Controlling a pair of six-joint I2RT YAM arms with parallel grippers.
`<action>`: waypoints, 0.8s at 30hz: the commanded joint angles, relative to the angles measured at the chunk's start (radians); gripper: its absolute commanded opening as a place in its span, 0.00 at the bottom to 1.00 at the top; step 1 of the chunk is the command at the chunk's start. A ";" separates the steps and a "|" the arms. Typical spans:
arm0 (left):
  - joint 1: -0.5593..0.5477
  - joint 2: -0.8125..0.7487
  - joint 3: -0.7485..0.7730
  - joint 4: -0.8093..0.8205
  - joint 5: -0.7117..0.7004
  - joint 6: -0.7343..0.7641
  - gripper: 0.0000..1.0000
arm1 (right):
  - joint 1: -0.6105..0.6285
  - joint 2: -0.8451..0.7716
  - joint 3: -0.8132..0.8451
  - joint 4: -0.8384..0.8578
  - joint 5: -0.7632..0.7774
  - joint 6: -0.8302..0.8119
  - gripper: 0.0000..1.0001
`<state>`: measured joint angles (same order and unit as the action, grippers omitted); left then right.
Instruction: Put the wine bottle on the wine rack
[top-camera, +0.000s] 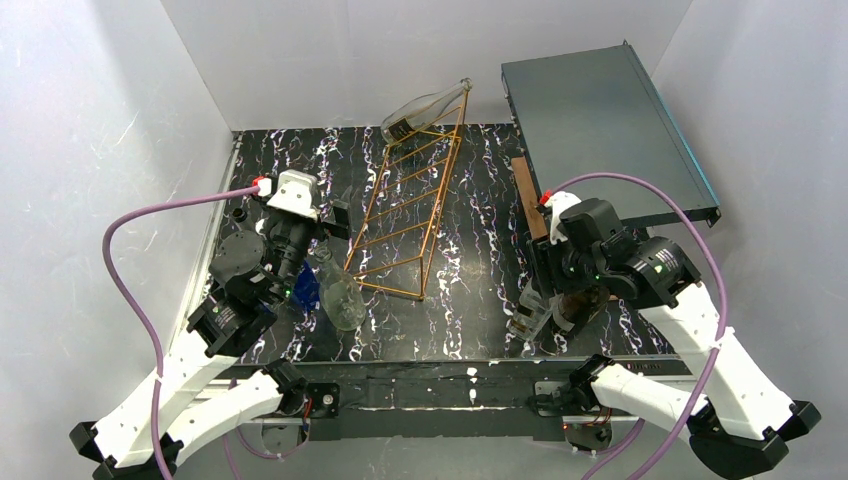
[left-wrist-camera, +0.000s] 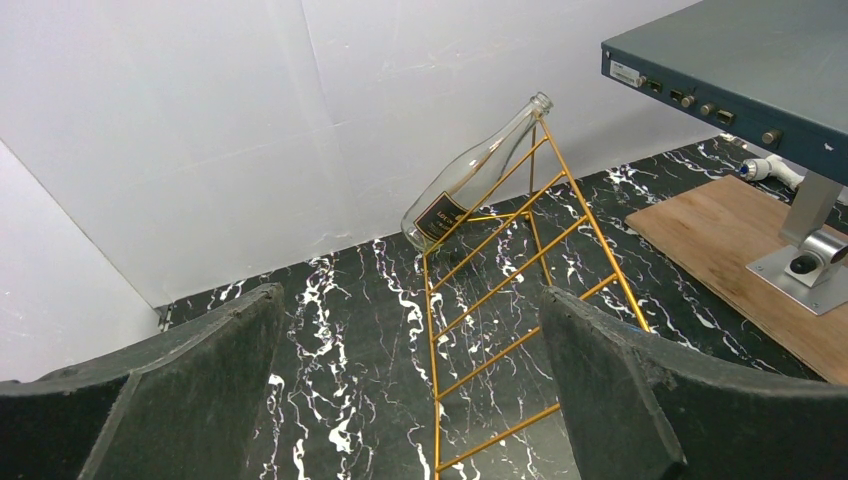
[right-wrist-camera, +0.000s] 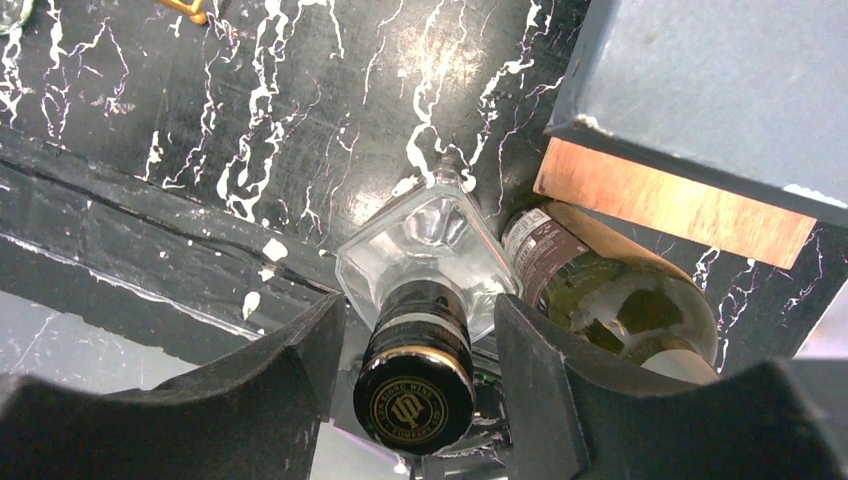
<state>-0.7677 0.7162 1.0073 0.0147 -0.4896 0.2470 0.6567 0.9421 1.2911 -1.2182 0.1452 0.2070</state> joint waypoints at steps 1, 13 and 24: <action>0.004 -0.011 -0.005 0.027 -0.004 0.000 0.98 | 0.003 -0.003 -0.018 0.047 0.021 -0.009 0.64; 0.004 -0.019 -0.007 0.030 -0.007 0.002 0.98 | 0.003 -0.002 0.037 0.041 0.022 -0.034 0.27; 0.004 -0.027 -0.004 0.030 -0.019 0.008 0.98 | 0.002 0.011 0.179 0.101 -0.055 -0.041 0.01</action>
<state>-0.7677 0.7002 1.0058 0.0147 -0.4900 0.2504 0.6567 0.9615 1.3487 -1.2335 0.1226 0.1757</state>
